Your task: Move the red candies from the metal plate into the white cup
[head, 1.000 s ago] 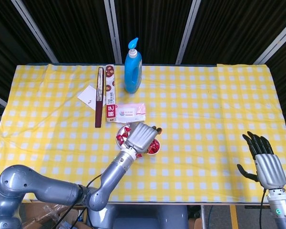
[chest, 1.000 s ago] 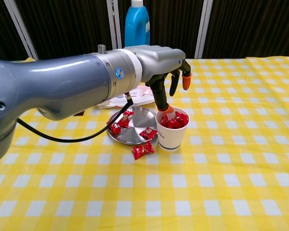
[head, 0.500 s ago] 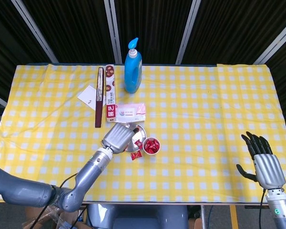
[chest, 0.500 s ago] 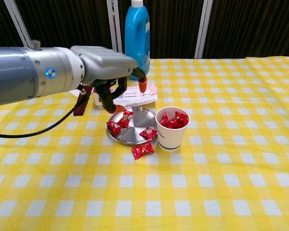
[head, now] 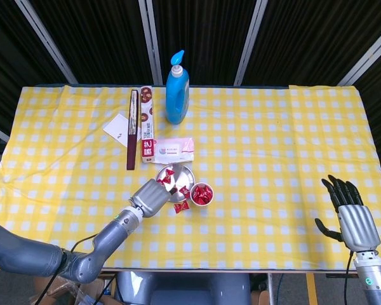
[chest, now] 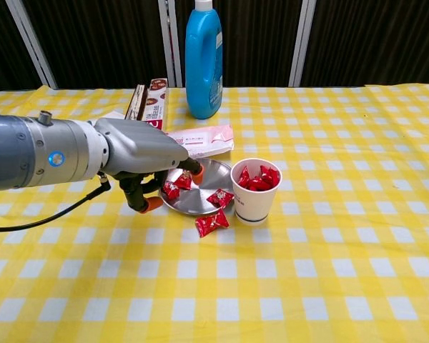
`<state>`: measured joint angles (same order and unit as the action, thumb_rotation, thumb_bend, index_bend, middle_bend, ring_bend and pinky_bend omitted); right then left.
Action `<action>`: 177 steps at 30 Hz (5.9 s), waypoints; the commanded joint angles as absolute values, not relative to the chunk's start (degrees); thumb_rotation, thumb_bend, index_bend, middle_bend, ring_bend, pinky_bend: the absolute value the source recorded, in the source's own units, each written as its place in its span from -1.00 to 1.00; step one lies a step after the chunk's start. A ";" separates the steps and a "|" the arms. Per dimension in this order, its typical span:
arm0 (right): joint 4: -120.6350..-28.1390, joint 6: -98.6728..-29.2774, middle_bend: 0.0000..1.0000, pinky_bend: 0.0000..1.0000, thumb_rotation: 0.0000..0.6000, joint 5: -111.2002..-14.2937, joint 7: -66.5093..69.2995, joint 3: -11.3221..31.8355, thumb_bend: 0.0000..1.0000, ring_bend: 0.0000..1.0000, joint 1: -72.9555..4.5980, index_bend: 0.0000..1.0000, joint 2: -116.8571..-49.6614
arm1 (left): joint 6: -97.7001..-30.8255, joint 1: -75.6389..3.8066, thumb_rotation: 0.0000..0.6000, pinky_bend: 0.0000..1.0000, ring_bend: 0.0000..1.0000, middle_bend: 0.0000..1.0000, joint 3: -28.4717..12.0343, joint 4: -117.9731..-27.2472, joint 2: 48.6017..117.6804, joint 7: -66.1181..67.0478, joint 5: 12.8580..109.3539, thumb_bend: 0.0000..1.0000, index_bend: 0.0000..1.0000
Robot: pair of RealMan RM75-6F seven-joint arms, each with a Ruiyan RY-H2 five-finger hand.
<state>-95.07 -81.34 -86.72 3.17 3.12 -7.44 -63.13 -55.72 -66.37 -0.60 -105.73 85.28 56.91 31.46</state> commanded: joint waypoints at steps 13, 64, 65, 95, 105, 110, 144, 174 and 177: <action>-95.09 -81.54 -1.00 -1.00 1.00 -86.67 3.50 3.18 -0.29 -1.00 -7.32 -1.00 -63.01 | -50.24 -69.54 1.00 0.87 0.78 0.62 -1.33 -99.39 91.04 53.30 29.25 0.05 -0.70; -95.03 -81.93 -1.00 -1.00 1.00 -86.90 3.45 3.24 -0.29 -1.00 -7.21 -1.00 -63.19 | -57.35 -68.58 1.00 0.87 0.78 0.66 0.05 -97.79 93.69 48.13 32.35 -0.49 -0.34; -95.03 -81.94 -1.00 -1.00 1.00 -86.91 3.46 3.24 -0.29 -1.00 -7.20 -1.00 -63.19 | -57.35 -68.63 1.00 0.87 0.78 0.66 0.02 -97.74 93.84 48.32 32.20 -0.49 -0.33; -95.11 -82.02 -1.00 -1.00 1.00 -86.85 3.48 3.26 -0.29 -1.00 -7.12 -1.00 -63.12 | -56.36 -69.43 1.00 0.87 0.78 0.67 0.75 -97.17 95.07 51.56 28.56 -0.39 -0.15; -95.06 -81.98 -1.00 -1.00 1.00 -86.95 3.54 3.25 -0.29 -1.00 -7.17 -1.00 -63.11 | -55.85 -69.43 1.00 0.87 0.78 0.66 0.42 -95.26 95.53 51.51 28.84 -0.32 -0.16; -95.09 -82.04 -1.00 -1.00 1.00 -87.01 3.52 3.24 -0.29 -1.00 -7.15 -1.00 -63.13 | -55.66 -69.37 1.00 0.87 0.78 0.67 0.47 -94.53 95.92 51.63 28.61 -0.21 -0.12; -95.23 -82.06 -1.00 -1.00 1.00 -87.17 3.49 3.19 -0.29 -1.00 -7.17 -1.00 -63.18 | -59.44 -69.07 1.00 0.87 0.78 0.69 -4.94 -103.62 89.79 49.64 33.27 -0.06 0.10; -95.36 -81.79 -1.00 -1.00 1.00 -86.98 4.19 3.27 -0.29 -1.00 -7.29 -1.00 -62.91 | -57.18 -74.48 1.00 0.87 0.73 0.57 -11.11 -92.87 97.85 48.15 33.21 -0.38 -0.17; -95.34 -81.90 -1.00 -1.00 1.00 -87.06 4.11 3.24 -0.29 -1.00 -7.24 -1.00 -62.92 | -58.14 -73.81 1.00 0.87 0.70 0.54 -11.45 -93.42 97.59 46.98 34.36 -0.38 -0.21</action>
<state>-95.34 -81.91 -87.06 4.11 3.24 -7.25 -62.92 -57.71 -74.15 -11.25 -93.12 97.72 47.46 33.91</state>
